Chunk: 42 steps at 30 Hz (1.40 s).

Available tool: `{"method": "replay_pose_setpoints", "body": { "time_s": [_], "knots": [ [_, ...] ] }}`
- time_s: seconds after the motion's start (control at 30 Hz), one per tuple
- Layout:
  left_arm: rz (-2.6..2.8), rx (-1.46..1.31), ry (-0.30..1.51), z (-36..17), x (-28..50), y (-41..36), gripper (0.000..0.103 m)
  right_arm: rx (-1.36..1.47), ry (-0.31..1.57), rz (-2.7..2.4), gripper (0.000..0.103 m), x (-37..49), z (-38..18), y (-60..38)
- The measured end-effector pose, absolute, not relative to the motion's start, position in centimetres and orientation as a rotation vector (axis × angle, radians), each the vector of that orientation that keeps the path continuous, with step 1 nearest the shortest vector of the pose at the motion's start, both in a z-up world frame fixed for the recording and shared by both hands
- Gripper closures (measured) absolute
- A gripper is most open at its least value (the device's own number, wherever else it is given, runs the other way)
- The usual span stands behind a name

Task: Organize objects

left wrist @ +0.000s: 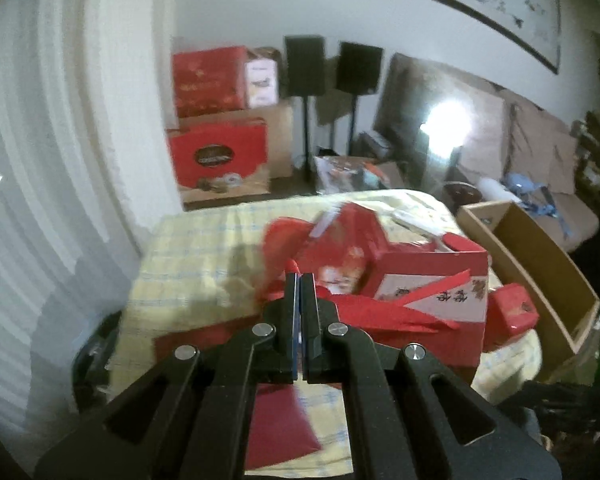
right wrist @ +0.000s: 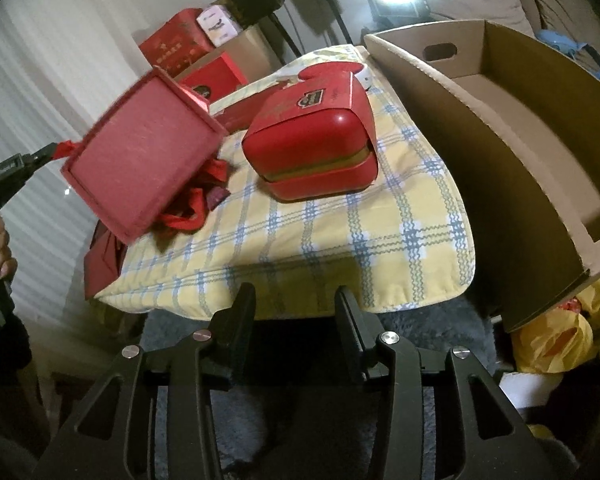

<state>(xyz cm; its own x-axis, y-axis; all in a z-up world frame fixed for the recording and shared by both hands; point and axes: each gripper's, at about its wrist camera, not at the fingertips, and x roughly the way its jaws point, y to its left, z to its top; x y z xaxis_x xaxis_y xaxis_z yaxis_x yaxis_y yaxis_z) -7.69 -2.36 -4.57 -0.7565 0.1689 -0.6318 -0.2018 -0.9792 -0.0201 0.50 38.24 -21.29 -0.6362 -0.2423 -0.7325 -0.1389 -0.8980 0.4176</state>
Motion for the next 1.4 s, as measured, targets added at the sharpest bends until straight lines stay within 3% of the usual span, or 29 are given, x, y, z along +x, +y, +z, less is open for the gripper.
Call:
{"method": "replay_pose_setpoints", "body": {
  "time_s": [0.5,0.77,0.8,0.87,0.93,1.0,1.2,1.4],
  "knots": [
    [2.922,-1.027,0.135,-5.2,-7.6,-8.3,0.102,1.338,-0.675,-2.579,0.060,-0.8,-22.1,35.7],
    [2.658,-1.019,0.176,-6.3,-5.3,-3.1,0.101,1.330,-0.713,-2.483,0.057,-1.9,-23.0,33.7],
    [2.618,-1.004,0.187,-6.1,-4.8,-2.1,0.097,1.328,-0.705,-2.482,0.056,-2.0,-22.9,33.5],
    [2.549,-0.970,0.237,-5.8,-3.8,-0.1,0.079,1.327,-0.705,-2.479,0.056,-2.0,-22.9,33.3],
    [2.514,-0.916,0.324,-5.6,-2.8,2.0,0.030,1.333,-0.705,-2.482,0.056,-2.1,-22.9,33.3],
    [2.511,-0.853,0.395,-5.8,-2.1,3.7,0.010,1.332,-0.707,-2.489,0.055,-1.9,-22.8,33.4],
    [2.458,-0.940,0.416,-8.8,-2.9,6.1,0.008,1.319,-0.706,-2.510,0.052,-1.3,-22.3,33.6],
    [2.458,-1.067,0.143,-10.4,-4.9,4.8,0.006,1.330,-0.692,-2.506,0.052,-1.6,-22.6,33.1]
  ]
}}
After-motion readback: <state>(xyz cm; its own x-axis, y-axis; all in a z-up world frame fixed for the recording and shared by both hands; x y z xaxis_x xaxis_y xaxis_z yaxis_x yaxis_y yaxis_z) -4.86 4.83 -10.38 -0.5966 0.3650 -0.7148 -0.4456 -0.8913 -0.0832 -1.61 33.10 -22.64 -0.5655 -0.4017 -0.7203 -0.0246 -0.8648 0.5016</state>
